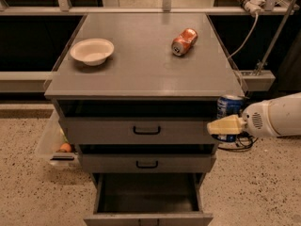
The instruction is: Place pepsi can into bottom drawer
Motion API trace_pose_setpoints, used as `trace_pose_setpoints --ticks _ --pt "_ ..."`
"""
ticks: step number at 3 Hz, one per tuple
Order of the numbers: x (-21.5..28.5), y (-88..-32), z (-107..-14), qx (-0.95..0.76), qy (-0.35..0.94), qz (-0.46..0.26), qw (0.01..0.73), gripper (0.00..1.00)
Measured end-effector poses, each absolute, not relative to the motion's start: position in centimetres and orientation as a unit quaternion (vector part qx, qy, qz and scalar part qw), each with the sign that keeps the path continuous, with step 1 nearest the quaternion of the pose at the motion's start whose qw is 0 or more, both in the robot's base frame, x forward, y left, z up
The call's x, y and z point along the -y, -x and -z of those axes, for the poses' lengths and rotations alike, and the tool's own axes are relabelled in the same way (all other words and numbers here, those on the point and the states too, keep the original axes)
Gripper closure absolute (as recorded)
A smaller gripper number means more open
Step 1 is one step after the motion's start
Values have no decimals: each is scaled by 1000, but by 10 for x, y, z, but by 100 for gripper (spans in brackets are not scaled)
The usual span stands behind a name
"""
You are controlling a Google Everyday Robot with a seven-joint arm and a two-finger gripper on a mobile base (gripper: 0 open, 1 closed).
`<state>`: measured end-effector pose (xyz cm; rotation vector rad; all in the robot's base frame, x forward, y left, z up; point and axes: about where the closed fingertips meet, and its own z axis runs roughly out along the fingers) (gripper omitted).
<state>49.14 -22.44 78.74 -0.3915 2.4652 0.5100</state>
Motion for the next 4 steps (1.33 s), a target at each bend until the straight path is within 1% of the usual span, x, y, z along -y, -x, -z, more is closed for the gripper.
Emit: trace_pose_setpoints --ticks 1,2,3,4 --pt "223 -491 -788 -925 148 -191 294 100" --pt "232 -481 -746 -932 102 -222 267 100" --pt "242 -462 -664 -938 33 -265 220 100" --pt "233 -443 -585 -940 -3 -303 156 100"
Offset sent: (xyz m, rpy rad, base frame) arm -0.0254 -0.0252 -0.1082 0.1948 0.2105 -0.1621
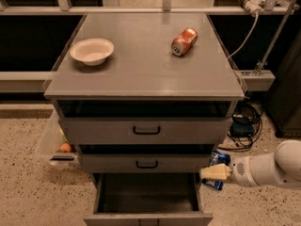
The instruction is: Place pepsi can into bottom drawer
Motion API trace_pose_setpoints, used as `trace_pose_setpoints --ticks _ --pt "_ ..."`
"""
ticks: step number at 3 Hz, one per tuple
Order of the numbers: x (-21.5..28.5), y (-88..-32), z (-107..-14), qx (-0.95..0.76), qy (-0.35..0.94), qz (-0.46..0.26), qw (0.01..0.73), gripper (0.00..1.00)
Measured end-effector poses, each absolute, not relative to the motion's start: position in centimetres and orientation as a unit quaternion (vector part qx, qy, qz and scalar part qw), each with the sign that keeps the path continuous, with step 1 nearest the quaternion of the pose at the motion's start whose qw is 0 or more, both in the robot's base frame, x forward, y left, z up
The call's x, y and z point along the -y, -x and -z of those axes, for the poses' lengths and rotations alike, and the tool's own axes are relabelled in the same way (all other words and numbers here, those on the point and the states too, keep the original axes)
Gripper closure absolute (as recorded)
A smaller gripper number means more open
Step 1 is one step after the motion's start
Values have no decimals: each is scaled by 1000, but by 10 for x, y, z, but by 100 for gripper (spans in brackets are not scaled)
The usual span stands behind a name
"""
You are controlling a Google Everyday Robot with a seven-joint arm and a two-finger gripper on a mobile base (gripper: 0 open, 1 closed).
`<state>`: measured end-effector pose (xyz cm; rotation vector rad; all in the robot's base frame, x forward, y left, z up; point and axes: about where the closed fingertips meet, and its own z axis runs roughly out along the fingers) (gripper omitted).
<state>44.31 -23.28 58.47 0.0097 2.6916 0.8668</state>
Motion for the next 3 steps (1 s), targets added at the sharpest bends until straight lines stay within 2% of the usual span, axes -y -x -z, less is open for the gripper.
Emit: trace_pose_setpoints --ticks 1,3 --pt "227 -442 -557 -939 -12 -327 108 100" --pt "234 -436 -523 -938 -46 -334 73 100"
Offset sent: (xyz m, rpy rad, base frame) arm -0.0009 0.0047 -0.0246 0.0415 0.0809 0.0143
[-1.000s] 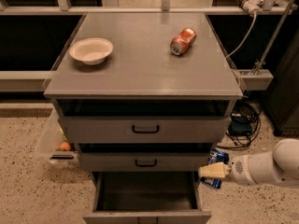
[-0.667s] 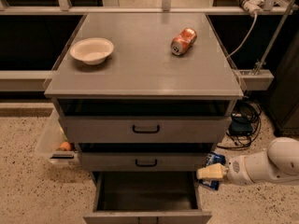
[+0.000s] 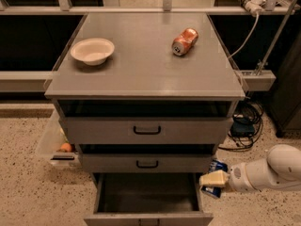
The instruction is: Place pepsi can into bottom drawer
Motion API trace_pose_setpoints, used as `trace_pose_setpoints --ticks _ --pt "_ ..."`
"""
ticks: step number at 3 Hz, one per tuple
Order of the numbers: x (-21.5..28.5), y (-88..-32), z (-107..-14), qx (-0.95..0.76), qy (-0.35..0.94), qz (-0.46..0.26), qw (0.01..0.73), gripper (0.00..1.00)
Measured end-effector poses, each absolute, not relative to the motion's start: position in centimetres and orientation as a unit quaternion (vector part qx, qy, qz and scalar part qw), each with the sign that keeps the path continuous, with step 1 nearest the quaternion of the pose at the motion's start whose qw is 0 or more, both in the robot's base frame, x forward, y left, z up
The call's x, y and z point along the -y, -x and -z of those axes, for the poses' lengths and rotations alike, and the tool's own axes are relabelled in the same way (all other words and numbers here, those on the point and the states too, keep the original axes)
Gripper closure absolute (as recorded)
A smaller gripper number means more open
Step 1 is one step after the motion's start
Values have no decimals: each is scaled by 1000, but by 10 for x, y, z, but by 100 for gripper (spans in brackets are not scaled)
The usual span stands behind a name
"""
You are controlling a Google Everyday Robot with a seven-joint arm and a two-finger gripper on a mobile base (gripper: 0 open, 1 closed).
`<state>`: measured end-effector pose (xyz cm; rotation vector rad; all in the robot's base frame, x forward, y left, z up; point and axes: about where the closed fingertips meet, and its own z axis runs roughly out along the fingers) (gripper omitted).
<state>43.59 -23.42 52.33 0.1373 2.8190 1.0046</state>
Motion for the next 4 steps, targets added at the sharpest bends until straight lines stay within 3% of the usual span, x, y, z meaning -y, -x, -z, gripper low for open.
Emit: trace_pose_setpoints --ticks 2,4 --pt "192 -403 -380 -923 -92 -364 -83 100" --pt "173 -396 -352 -911 -84 -387 -113 100"
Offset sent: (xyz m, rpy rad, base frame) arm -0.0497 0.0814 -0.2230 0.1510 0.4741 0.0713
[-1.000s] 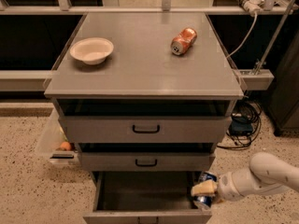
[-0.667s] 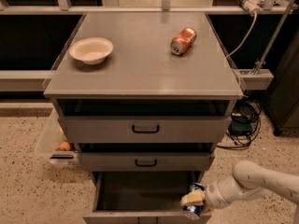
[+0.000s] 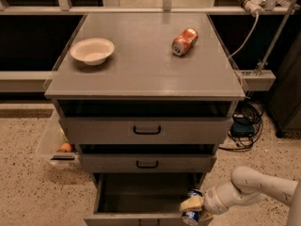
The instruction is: Place pepsi can into bottom drawer
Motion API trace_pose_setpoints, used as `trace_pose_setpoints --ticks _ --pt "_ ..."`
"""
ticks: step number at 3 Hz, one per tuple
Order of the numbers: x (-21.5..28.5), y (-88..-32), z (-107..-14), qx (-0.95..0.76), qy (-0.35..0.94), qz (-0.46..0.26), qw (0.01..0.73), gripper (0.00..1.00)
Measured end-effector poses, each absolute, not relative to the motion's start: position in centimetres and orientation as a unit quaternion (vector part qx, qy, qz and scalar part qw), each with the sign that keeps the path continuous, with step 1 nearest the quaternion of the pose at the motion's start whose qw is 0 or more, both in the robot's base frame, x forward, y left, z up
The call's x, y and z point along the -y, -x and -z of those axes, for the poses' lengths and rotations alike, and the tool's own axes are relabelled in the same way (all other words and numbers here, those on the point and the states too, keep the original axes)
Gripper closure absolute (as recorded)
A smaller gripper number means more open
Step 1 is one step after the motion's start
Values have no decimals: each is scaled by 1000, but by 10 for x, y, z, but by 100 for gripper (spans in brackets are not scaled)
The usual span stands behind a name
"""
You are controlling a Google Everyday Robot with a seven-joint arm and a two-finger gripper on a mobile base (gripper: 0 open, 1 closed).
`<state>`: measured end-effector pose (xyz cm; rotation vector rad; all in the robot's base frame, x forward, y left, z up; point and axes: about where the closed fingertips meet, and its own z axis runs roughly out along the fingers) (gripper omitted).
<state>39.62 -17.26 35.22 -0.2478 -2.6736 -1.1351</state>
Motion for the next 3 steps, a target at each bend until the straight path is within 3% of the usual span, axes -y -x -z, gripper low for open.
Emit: trace_pose_setpoints --ticks 1,3 --pt "150 -414 -284 881 90 449 119 100" --pt "148 -417 -278 884 93 445 106 100"
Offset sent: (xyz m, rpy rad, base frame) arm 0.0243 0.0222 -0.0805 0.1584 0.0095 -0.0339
